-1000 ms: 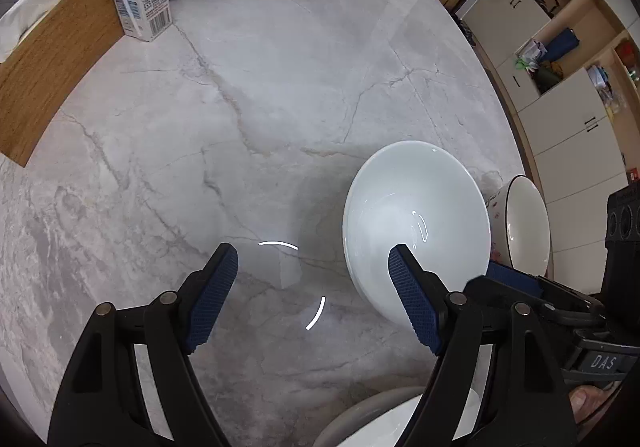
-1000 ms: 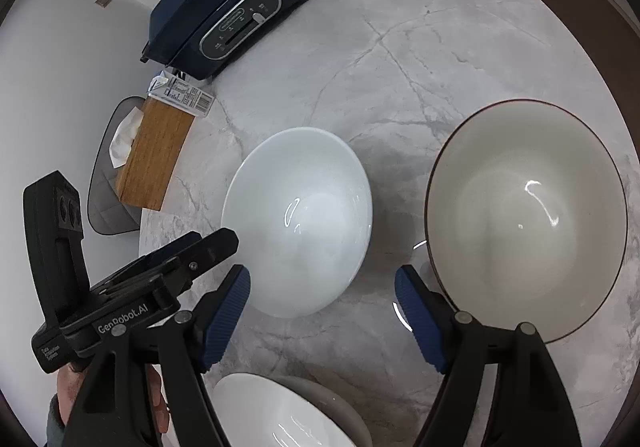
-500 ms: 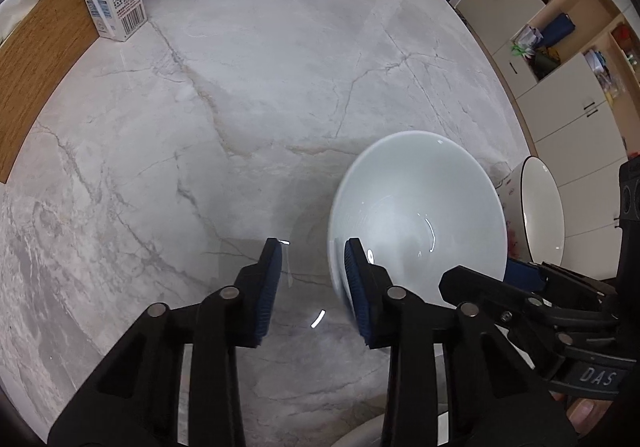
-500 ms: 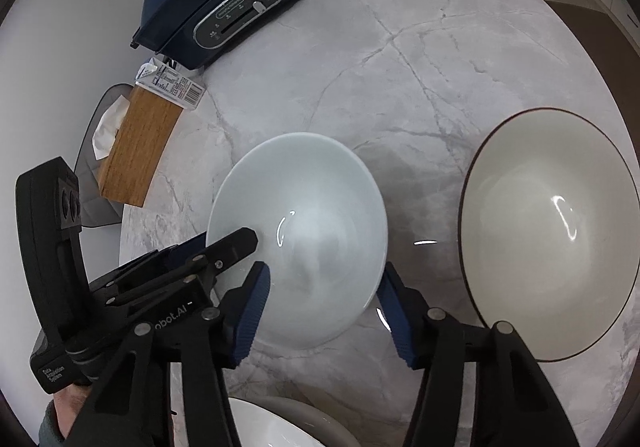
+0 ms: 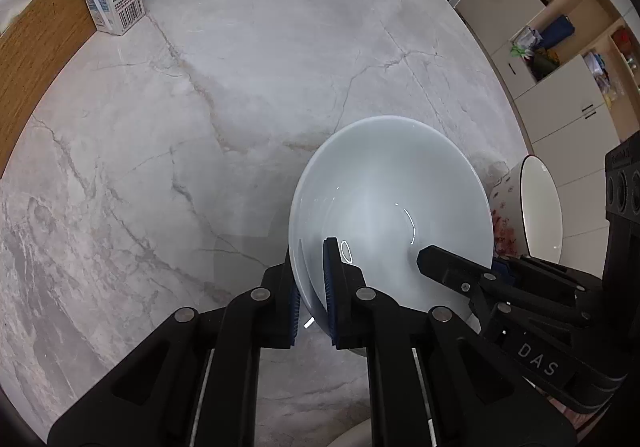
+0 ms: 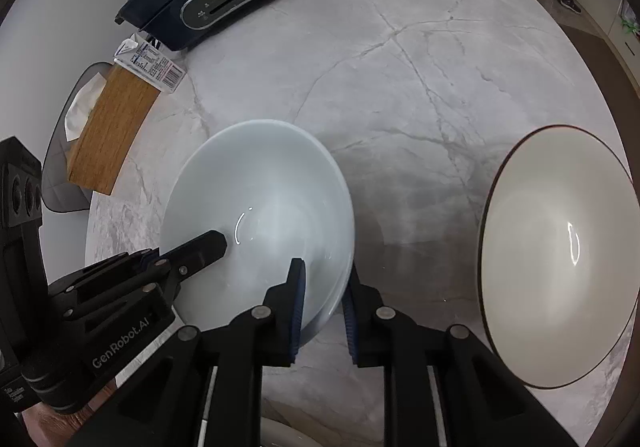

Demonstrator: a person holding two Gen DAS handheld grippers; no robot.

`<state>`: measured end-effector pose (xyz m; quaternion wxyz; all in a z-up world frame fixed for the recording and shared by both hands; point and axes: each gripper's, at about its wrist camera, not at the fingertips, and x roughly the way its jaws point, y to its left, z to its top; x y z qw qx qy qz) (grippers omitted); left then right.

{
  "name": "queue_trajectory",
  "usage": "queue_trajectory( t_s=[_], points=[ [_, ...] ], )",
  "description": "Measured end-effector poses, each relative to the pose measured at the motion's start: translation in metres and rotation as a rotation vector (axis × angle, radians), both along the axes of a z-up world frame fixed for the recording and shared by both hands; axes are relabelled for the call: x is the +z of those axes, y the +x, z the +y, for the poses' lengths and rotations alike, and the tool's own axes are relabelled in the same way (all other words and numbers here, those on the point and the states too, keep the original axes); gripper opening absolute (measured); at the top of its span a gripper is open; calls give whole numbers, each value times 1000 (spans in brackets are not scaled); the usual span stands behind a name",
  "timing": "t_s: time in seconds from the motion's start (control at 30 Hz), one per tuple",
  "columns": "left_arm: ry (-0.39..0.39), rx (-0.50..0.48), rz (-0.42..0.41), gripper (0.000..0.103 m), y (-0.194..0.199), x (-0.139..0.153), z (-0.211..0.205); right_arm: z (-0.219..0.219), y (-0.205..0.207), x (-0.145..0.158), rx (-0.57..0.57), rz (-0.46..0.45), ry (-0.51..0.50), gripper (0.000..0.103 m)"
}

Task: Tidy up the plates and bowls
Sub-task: 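Carry the smaller white bowl and lower it into the large bowl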

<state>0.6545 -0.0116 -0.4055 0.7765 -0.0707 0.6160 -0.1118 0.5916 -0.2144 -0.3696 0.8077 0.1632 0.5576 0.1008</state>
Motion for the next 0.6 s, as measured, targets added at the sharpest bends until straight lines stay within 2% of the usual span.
queue_trajectory(
  t_s=[0.13,0.37,0.5,0.6],
  points=[
    [-1,-1,-29,9,-11,15,5,-1,-7,8,3,-35,6,18],
    [40,-34,-107,9,-44,67,3,3,-38,45,48,-100,12,18],
    [72,-55,-152,9,-76,91,0,3,-69,60,58,-115,37,18],
    [69,-55,-150,9,-106,100,3,7,-93,65,65,-108,43,18]
  ],
)
